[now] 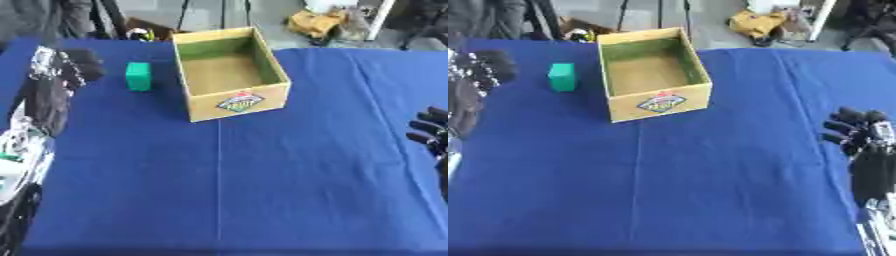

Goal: Pick up objects on the table and place them in the box.

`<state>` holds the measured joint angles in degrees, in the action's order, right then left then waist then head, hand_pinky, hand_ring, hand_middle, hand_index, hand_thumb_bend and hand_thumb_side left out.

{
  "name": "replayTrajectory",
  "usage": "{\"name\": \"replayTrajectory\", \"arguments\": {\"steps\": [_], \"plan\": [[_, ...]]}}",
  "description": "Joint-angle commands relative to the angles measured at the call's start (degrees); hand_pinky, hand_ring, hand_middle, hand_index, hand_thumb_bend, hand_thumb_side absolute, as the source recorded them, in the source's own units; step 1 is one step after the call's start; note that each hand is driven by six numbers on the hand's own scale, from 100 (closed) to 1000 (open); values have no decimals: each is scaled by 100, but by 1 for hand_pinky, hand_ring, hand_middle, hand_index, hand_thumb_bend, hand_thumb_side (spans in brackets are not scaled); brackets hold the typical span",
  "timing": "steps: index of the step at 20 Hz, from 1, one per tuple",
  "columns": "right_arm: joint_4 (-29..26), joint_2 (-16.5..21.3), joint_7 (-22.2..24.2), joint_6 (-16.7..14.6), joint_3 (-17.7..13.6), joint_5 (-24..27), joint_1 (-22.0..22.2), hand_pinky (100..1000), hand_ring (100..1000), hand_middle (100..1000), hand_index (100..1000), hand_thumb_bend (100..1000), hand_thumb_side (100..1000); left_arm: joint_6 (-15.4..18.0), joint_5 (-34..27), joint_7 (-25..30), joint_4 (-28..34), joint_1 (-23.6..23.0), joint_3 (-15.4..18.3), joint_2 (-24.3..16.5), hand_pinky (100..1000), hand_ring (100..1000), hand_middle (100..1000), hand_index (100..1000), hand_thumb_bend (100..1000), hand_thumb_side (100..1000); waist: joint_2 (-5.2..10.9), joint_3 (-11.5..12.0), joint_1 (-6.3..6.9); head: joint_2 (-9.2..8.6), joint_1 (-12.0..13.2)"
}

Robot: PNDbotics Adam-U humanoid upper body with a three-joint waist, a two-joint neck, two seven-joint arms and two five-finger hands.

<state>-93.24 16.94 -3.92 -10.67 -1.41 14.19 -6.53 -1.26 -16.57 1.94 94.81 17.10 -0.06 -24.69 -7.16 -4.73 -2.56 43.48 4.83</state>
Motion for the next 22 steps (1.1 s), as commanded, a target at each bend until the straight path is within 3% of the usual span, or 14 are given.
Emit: {"name": "replayTrajectory", "arguments": {"steps": [1,7,12,17,19,22], "plan": [[-67,149,15,-7,-54,5,-40,728,754,716,798,100,1000,6,33,26,82,64,111,-129,810,670,621,714,516,1000,76,-2,12,26,-13],[-65,157,19,-5,-49,5,-37,728,754,716,798,100,1000,23,210,52,-13,230,150,-300,811,673,624,718,511,974,86,-10,14,9,-12],[-62,169,27,-5,-41,2,-23,728,754,716,798,100,1000,91,1060,281,-324,671,199,-702,809,683,638,729,456,833,103,-18,9,12,2],[-59,180,43,-4,-23,-1,-6,728,754,716,798,100,1000,349,3320,1107,-1421,1647,50,-1378,802,742,706,788,494,627,116,-71,8,2,15],[-58,178,54,-2,-12,-4,-8,728,754,716,798,100,1000,627,4398,1543,-2000,2149,-49,-1543,790,763,731,818,560,511,109,-104,6,-11,23],[-62,181,73,-2,7,-5,-29,728,754,716,798,100,1000,1259,5922,2108,-2879,2891,-186,-1626,774,782,753,854,653,452,81,-167,10,-47,41]]}}
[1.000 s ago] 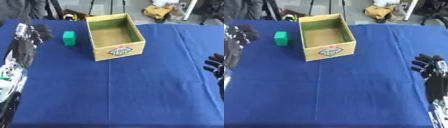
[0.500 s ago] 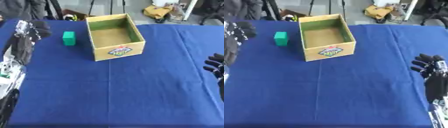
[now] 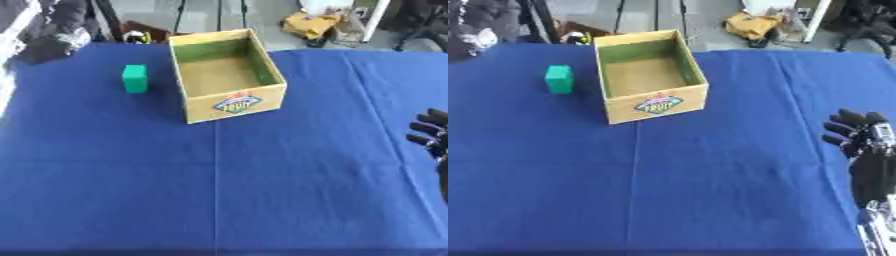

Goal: Pick up objects on the table and place them in the box.

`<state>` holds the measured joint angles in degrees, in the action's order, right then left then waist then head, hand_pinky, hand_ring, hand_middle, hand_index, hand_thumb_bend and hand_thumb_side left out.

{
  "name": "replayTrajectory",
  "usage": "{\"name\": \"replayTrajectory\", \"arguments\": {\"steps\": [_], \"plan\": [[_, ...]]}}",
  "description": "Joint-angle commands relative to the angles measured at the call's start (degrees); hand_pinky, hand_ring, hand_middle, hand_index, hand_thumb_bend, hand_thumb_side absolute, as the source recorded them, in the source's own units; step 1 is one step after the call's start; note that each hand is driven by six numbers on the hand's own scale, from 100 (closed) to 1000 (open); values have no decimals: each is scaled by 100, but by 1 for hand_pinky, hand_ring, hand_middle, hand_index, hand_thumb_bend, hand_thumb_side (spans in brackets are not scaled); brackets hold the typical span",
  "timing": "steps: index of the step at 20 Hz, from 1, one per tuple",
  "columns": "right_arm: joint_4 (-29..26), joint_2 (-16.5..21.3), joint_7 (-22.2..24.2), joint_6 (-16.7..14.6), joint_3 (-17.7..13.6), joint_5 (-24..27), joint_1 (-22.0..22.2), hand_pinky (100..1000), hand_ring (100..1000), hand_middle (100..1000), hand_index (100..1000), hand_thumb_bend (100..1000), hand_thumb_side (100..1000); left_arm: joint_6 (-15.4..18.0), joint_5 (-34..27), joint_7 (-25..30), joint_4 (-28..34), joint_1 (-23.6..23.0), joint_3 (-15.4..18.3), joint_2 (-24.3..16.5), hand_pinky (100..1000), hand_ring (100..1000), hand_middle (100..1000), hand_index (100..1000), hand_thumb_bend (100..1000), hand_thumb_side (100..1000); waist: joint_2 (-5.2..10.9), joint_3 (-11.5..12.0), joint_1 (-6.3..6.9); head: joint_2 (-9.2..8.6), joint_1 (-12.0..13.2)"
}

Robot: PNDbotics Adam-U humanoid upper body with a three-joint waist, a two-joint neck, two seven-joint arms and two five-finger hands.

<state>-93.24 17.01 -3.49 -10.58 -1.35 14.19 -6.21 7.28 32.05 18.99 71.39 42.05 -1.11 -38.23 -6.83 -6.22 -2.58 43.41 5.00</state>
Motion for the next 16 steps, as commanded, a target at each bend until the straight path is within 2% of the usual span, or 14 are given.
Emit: {"name": "replayTrajectory", "arguments": {"steps": [1,4,5,8,10,16], "plan": [[-61,179,35,-7,6,-17,-64,728,754,716,798,100,1000,611,1495,562,-820,628,-117,-258,769,785,755,859,677,426,37,-37,16,-45,28],[-59,186,49,-7,20,-22,-70,728,754,716,798,100,1000,1055,2445,794,-1656,1216,-88,-68,763,783,740,855,697,380,7,-70,21,-50,37],[-62,195,58,-9,28,-24,-79,728,754,716,798,100,1000,1118,2748,827,-1951,1386,-74,15,757,786,734,860,749,372,-5,-92,24,-58,46],[-66,209,71,-13,40,-24,-101,728,754,716,798,100,1000,1148,3650,713,-2720,1790,26,363,755,787,732,856,747,341,-34,-143,23,-85,60],[-67,200,83,-12,51,-24,-114,729,754,716,798,100,1000,1160,4024,471,-3048,1911,119,566,756,779,707,836,714,305,-54,-172,13,-100,65],[-67,175,87,-15,51,-25,-118,728,754,716,798,100,1000,1255,4625,-36,-3459,1968,148,890,774,806,762,836,686,245,-87,-219,-18,-116,74]]}}
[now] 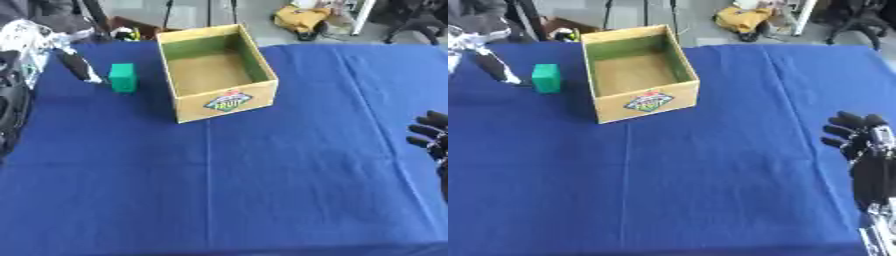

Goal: Pick up objects on the table and place them in the box.

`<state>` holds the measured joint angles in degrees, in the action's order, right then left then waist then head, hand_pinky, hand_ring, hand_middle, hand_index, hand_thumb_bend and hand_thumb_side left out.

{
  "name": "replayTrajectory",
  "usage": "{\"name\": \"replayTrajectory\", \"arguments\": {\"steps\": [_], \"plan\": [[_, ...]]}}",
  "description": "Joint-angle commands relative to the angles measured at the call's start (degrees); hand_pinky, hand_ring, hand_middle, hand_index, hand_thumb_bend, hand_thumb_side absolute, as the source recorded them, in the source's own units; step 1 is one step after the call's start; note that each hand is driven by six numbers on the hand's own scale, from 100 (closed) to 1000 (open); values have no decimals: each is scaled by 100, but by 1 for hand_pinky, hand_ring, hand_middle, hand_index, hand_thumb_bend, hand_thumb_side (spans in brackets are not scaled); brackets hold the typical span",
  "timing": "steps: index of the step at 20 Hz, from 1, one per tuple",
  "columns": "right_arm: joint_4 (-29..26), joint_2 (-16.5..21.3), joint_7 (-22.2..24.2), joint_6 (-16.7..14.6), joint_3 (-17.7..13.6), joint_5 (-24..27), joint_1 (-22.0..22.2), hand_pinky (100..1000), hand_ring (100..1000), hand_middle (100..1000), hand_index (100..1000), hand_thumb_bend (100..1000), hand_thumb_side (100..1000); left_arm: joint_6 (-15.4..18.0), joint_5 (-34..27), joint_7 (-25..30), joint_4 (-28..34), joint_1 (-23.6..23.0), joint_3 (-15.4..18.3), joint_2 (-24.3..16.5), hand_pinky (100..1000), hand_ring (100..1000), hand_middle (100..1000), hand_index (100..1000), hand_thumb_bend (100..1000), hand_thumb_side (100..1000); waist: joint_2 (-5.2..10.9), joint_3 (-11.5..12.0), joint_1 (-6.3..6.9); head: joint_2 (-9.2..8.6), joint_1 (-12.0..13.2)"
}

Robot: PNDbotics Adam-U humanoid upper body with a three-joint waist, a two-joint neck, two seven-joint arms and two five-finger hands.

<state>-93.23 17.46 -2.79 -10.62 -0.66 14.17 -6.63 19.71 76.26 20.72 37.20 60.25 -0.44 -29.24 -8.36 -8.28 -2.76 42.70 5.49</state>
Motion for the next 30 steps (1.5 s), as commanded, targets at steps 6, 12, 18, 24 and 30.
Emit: {"name": "replayTrajectory", "arguments": {"steps": [6,12,18,24,30], "plan": [[-61,110,25,-7,-13,-25,-81,729,754,716,798,100,1000,-92,233,-605,-162,53,160,58,790,831,815,844,641,244,54,-17,-2,-41,12],[-57,98,46,-12,-10,-30,-91,729,754,717,798,100,1000,-124,-89,-691,-243,-10,190,36,800,827,810,838,590,230,24,-38,-19,-66,29],[-64,88,62,-30,-25,-43,-116,729,754,717,799,100,1000,-175,-364,-624,-217,8,219,-106,806,828,811,837,572,218,-91,-111,-39,-191,43],[-73,60,75,-38,-26,-53,-159,729,754,717,799,100,1000,-219,-469,-477,-234,0,207,-156,788,750,706,827,545,207,-182,-177,-56,-223,52],[-67,65,80,-38,-32,-43,-156,729,754,717,799,100,1000,-243,-553,-264,-257,-62,193,-124,727,615,546,758,510,159,-148,-189,-49,-249,42]]}}
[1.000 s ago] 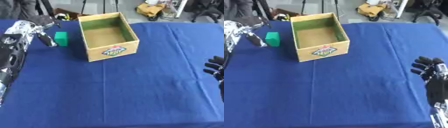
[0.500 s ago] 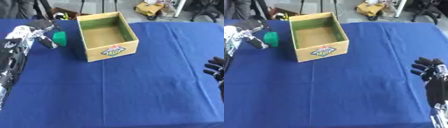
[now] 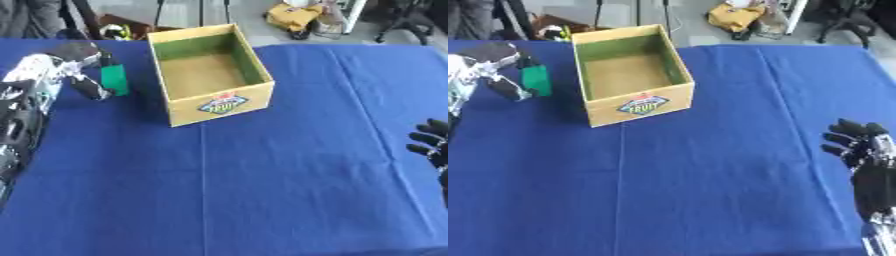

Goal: Pick up objects on the table and place them in the box.

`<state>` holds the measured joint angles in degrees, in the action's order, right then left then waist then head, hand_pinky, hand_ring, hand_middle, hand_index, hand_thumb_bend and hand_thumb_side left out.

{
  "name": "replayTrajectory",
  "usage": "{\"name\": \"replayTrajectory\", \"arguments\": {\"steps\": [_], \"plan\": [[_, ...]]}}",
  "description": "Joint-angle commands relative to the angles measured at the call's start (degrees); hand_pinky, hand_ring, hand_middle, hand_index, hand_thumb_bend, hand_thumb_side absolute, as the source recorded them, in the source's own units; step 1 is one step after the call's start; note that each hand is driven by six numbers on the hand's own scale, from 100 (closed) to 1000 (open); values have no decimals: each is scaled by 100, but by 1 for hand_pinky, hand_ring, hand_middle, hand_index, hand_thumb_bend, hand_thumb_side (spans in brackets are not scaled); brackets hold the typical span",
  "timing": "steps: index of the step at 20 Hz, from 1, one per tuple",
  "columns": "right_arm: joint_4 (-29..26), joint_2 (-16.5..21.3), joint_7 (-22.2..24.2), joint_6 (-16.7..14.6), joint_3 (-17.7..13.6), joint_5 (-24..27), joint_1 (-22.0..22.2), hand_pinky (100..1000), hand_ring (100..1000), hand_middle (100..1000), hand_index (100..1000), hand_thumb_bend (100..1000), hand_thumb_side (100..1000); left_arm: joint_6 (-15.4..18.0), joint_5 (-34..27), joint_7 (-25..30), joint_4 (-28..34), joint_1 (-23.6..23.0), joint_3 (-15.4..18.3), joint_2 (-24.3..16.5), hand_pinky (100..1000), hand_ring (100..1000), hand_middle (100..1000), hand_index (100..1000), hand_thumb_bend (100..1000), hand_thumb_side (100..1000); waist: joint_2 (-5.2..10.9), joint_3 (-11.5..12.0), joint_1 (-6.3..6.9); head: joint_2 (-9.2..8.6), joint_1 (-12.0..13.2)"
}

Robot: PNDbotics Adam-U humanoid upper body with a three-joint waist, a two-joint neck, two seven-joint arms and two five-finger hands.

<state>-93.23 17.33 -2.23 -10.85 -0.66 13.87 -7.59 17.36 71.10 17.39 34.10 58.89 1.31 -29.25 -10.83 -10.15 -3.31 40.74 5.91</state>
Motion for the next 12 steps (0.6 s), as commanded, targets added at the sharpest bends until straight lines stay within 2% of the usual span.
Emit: {"name": "replayTrajectory", "arguments": {"steps": [1,4,6,8,9,12], "plan": [[-66,80,24,-15,-33,-10,-59,729,754,717,799,100,1000,-5,-49,74,59,65,14,-118,713,579,507,728,503,145,108,-2,10,-55,-1],[-65,84,29,-14,-31,-2,-64,729,754,717,799,100,1000,-16,-62,69,69,43,-3,-97,682,517,441,669,474,118,130,4,14,-53,-7],[-64,87,30,-15,-34,2,-64,729,754,717,799,100,1000,-47,-85,-3,99,39,0,-82,644,432,323,562,396,100,141,7,11,-49,-12],[-63,90,29,-17,-38,5,-59,729,754,717,799,100,1000,-73,-175,-99,134,33,2,-69,641,421,311,549,385,100,147,9,8,-43,-13],[-62,89,27,-17,-41,6,-54,729,754,717,799,100,1000,-60,-261,-126,161,41,4,-58,631,383,265,496,345,100,152,11,7,-37,-10],[-58,92,22,-19,-50,6,-37,729,754,717,799,100,1000,53,-717,-72,335,81,-13,-56,631,363,244,471,309,100,172,33,6,-11,-22]]}}
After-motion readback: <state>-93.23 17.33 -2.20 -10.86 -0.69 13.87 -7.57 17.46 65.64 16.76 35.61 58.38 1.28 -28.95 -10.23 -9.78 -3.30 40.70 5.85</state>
